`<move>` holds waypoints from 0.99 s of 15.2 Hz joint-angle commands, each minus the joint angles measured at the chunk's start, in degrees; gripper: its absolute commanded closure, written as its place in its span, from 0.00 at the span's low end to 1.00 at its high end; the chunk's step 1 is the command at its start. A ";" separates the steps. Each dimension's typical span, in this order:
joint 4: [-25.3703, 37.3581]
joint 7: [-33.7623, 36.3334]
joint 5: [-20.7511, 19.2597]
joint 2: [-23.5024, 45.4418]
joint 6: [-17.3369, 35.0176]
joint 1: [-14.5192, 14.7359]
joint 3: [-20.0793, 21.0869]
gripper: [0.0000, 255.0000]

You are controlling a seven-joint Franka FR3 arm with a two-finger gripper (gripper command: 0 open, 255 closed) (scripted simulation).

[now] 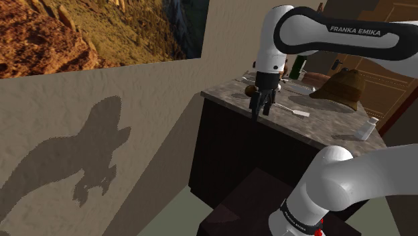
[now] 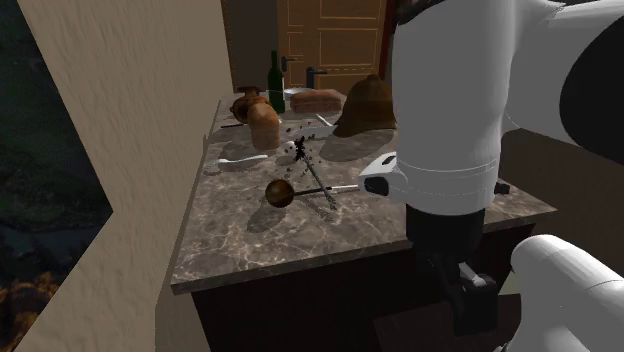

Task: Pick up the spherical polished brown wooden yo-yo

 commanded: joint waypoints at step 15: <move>19.55 -1.42 -8.79 25.88 5.78 -6.78 -7.02 0.00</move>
